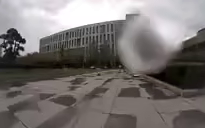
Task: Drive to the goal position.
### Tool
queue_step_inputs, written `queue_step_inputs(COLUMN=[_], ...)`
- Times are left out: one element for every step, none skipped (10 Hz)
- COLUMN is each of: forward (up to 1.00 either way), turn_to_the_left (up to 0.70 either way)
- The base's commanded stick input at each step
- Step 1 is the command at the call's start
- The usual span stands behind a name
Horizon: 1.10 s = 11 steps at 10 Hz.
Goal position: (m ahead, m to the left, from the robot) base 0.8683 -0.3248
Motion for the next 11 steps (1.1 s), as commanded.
queue_step_inputs(forward=[0.7,0.7,0.7,0.7,0.7,0.7,0.7,0.7,0.7,0.7,0.7], turn_to_the_left=[0.0,0.0,0.0,0.0,0.0,0.0,0.0,0.0,0.0,0.0,-0.14])
